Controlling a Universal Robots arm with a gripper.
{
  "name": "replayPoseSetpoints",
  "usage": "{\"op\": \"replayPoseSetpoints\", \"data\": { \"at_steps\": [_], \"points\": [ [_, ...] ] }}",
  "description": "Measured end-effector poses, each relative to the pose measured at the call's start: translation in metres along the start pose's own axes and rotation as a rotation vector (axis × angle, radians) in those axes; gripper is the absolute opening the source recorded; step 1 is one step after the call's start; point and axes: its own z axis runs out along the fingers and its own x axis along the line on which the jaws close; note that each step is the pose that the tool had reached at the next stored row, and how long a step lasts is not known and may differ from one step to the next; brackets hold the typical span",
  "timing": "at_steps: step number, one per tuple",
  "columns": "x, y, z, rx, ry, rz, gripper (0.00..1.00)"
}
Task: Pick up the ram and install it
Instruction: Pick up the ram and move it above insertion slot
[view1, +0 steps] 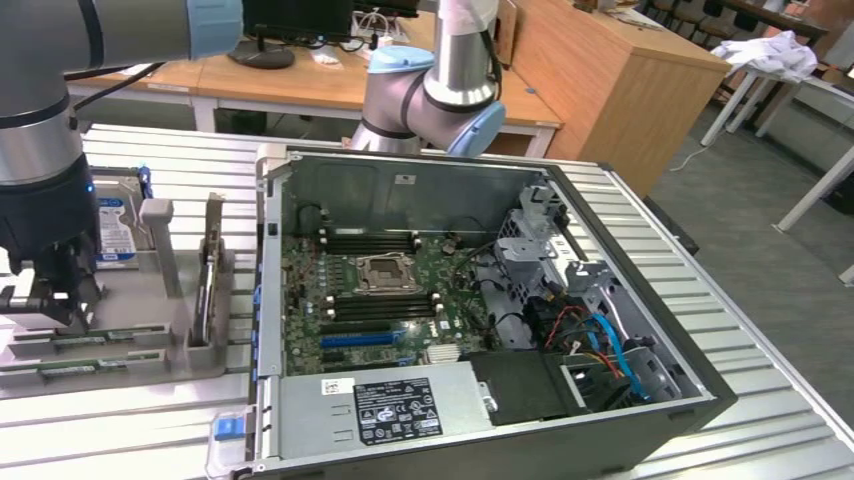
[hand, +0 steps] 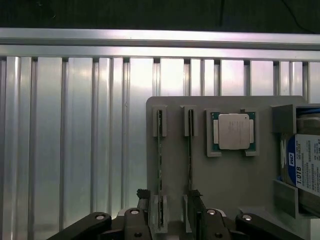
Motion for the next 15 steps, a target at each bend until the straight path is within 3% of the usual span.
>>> {"op": "replayPoseSetpoints", "data": {
  "at_steps": [6,15],
  "points": [
    [0.001,0.0000,0.0007,0.0002,-0.0002,0.000,0.43],
    [0.001,-0.0005,0.0150,0.0000,0.0000,0.000,0.43]
  ]
}}
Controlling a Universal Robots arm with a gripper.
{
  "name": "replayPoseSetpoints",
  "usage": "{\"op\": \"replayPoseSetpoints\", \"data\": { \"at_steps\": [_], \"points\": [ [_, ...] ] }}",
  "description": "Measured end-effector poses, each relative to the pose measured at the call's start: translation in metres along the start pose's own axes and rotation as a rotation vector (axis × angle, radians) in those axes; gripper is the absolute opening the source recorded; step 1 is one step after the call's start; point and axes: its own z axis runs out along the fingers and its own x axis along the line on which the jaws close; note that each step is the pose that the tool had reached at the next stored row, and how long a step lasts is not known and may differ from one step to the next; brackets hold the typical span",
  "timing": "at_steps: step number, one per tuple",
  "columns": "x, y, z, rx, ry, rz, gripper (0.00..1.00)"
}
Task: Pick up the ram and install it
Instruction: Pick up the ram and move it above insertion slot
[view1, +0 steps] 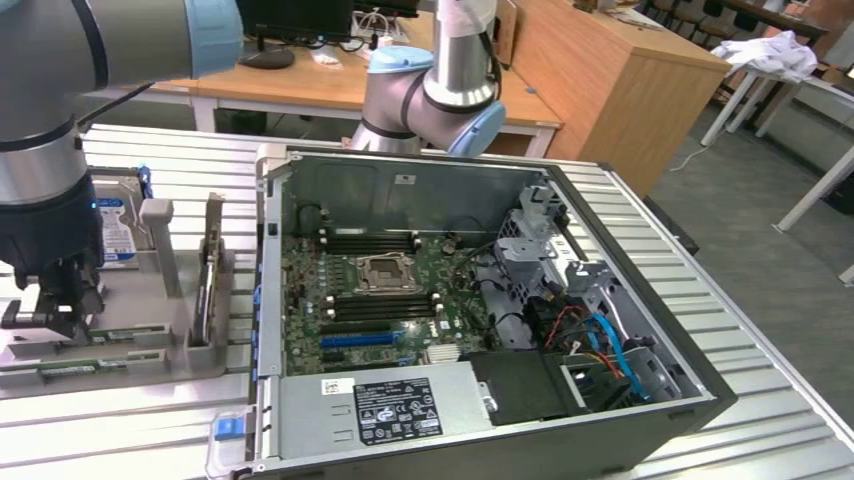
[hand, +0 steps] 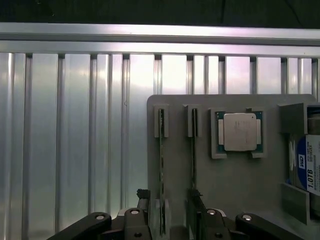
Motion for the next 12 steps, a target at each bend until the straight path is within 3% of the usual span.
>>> {"op": "replayPoseSetpoints", "data": {
  "at_steps": [12],
  "points": [
    [0.000,-0.0007,0.0201,0.0000,0.0000,0.000,0.43]
  ]
}}
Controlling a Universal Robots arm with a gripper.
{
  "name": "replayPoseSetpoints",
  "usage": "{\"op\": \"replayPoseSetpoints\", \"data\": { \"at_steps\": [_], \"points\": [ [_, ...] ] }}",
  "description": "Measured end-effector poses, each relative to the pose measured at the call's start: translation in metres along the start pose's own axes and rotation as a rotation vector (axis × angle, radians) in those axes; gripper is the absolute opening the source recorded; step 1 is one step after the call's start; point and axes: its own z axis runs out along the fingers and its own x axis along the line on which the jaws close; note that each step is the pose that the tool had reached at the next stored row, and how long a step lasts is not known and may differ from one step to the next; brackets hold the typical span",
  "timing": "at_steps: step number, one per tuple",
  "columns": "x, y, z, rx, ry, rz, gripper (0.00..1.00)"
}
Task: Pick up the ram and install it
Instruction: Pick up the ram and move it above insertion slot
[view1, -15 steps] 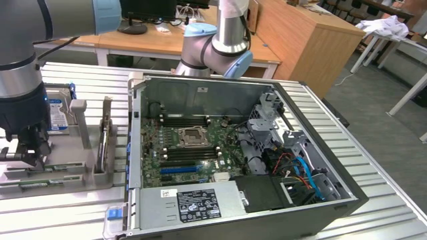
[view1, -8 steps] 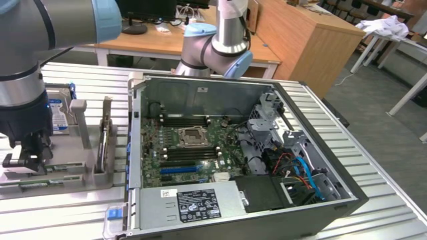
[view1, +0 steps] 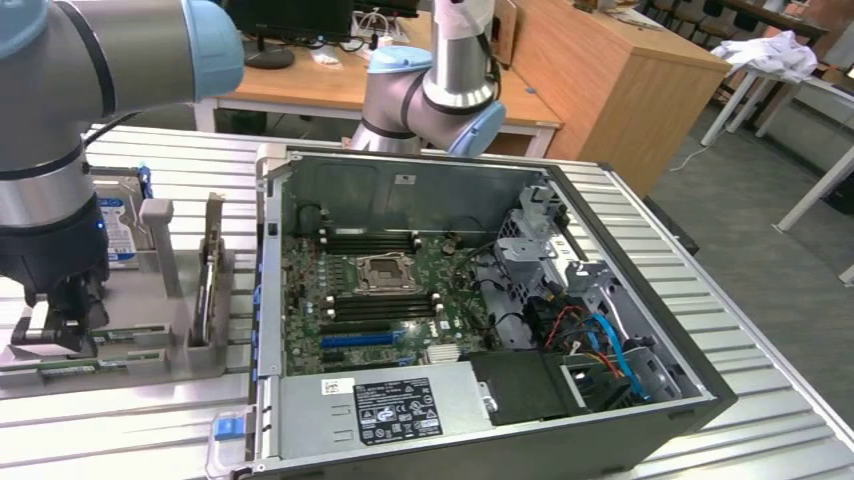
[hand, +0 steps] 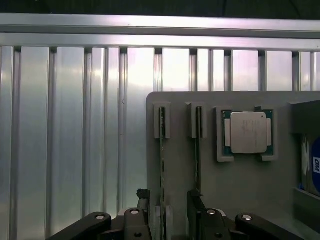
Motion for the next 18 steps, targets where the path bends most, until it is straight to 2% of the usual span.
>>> {"op": "replayPoseSetpoints", "data": {
  "at_steps": [18],
  "points": [
    [0.000,-0.0008,0.0226,-0.0001,0.0001,0.000,0.43]
  ]
}}
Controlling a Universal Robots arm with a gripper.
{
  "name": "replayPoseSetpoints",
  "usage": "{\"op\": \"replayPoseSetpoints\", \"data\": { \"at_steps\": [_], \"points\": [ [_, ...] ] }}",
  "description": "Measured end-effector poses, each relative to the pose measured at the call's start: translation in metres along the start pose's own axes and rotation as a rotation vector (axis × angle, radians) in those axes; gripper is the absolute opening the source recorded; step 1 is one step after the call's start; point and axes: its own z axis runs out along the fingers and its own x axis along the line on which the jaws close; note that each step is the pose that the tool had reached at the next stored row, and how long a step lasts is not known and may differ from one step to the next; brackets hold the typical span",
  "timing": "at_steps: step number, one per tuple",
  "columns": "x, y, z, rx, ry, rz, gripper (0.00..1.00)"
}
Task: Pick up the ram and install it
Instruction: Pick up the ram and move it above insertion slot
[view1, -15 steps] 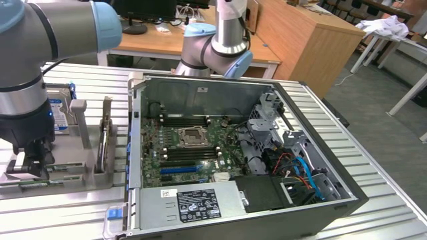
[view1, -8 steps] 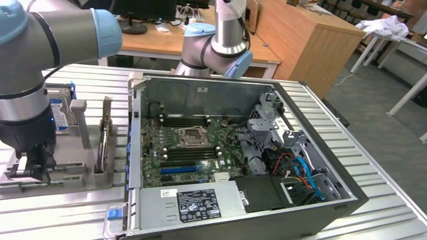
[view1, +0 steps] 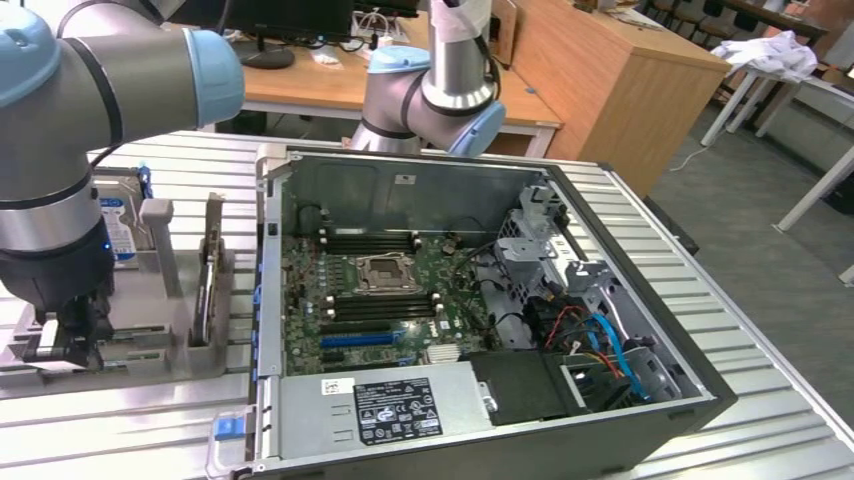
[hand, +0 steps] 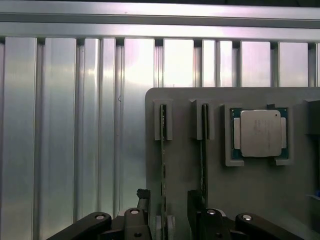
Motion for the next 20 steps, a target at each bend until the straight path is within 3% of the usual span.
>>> {"op": "replayPoseSetpoints", "data": {
  "at_steps": [8,10,11,15,20],
  "points": [
    [0.0000,0.0000,0.0001,0.0000,-0.0001,0.000,0.43],
    [0.0000,0.0000,0.0001,0.0000,-0.0001,0.000,0.41],
    [0.0000,0.0000,0.0001,0.0000,-0.0001,0.000,0.35],
    [-0.0001,-0.0001,0.0001,0.0001,-0.0002,0.000,0.35],
    [0.0000,-0.0045,0.0000,0.0001,-0.0008,0.000,0.35]
  ]
}}
